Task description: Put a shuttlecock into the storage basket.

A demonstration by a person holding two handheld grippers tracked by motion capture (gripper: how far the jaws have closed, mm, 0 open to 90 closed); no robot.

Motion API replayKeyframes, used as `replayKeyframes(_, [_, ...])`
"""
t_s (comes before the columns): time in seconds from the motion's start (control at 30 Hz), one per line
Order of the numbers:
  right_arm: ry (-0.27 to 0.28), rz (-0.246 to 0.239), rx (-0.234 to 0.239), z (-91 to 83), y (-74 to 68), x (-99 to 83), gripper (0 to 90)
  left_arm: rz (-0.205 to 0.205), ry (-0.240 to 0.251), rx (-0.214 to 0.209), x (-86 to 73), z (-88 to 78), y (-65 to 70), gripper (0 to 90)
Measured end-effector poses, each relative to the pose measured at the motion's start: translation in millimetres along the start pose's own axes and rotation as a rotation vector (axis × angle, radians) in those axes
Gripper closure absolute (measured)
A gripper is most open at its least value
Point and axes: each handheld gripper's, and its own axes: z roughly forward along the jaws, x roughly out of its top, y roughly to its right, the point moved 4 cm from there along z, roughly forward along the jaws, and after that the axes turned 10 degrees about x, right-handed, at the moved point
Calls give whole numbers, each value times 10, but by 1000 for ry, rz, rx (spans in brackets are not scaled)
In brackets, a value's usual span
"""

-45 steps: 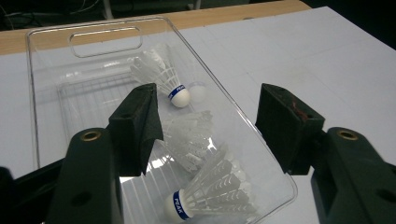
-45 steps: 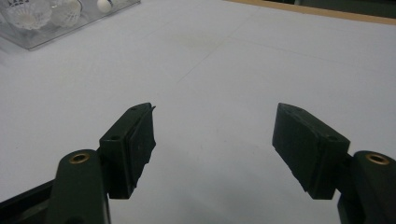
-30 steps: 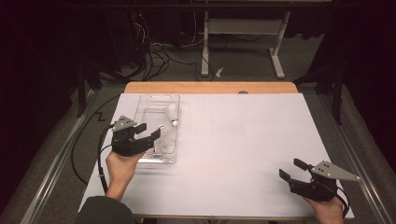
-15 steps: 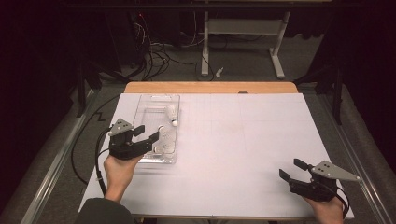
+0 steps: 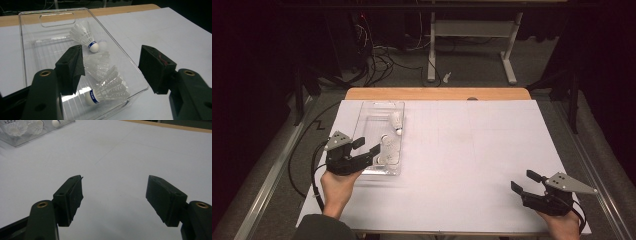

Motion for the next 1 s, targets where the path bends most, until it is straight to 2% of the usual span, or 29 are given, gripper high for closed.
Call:
replayKeyframes(0.33, [0,0,0,0,-1,0,301,-13,16,5,-53,-62,-30,363])
replayKeyframes(1.0, [3,0,1,-4,-4,2,301,-12,28,16,-172,-173,-10,352])
